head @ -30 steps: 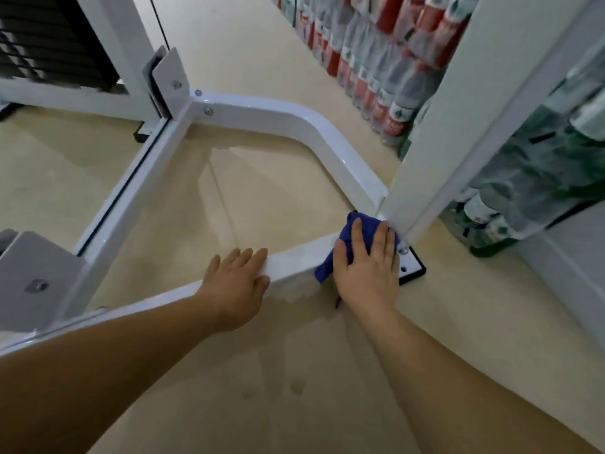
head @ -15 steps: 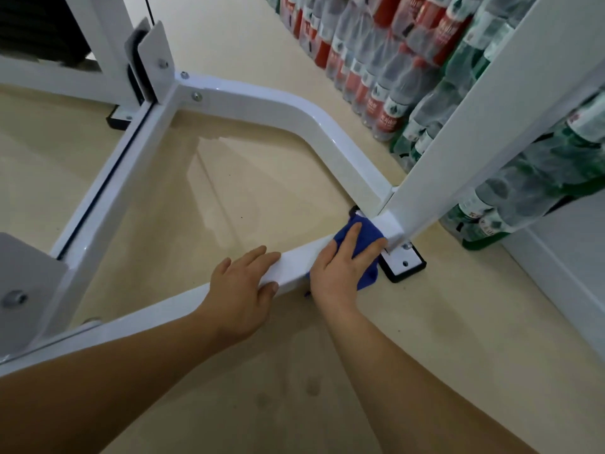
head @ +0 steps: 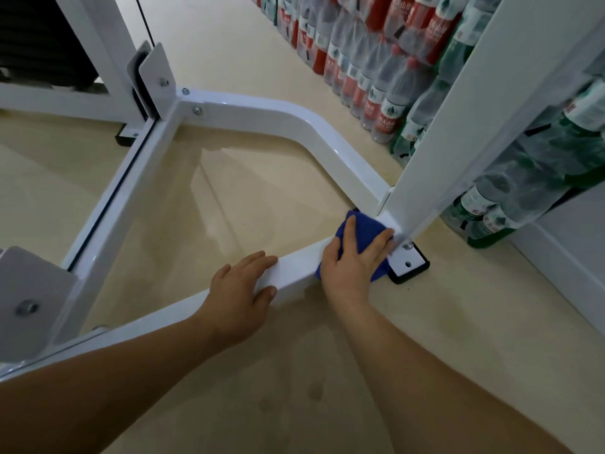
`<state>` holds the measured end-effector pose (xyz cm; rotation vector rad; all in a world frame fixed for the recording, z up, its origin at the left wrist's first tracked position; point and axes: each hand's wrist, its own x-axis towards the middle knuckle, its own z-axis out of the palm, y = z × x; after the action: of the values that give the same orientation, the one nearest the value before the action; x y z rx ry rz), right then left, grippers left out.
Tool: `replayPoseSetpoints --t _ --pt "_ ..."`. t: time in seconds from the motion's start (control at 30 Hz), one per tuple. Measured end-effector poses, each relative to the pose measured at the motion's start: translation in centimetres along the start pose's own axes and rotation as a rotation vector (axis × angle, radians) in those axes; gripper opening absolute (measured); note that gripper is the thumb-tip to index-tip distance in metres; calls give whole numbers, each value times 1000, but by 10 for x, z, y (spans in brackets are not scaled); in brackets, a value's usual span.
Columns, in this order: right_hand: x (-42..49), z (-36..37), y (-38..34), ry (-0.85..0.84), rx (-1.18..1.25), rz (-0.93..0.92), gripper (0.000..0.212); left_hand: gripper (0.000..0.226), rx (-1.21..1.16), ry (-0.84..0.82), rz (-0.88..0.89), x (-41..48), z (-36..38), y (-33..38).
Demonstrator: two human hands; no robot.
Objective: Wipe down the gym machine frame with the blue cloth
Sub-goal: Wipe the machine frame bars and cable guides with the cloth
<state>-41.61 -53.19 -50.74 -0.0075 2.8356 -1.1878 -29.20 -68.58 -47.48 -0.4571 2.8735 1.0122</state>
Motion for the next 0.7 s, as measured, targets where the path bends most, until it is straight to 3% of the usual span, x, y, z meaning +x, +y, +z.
replayPoseSetpoints --t 0.13,0.3,0.53,0.7 --pt "-35 24 -18 -26 -156 18 56 51 18 13 5 -1 2 1" --pt "-28 20 -22 -10 -424 -127 54 51 36 26 26 -1 3 -1" --pt "1 3 -9 -69 -398 -156 50 51 21 -6 26 -1 -4 1" --pt "47 -32 1 -173 -533 -165 52 51 -4 -42 11 0 -8 1"
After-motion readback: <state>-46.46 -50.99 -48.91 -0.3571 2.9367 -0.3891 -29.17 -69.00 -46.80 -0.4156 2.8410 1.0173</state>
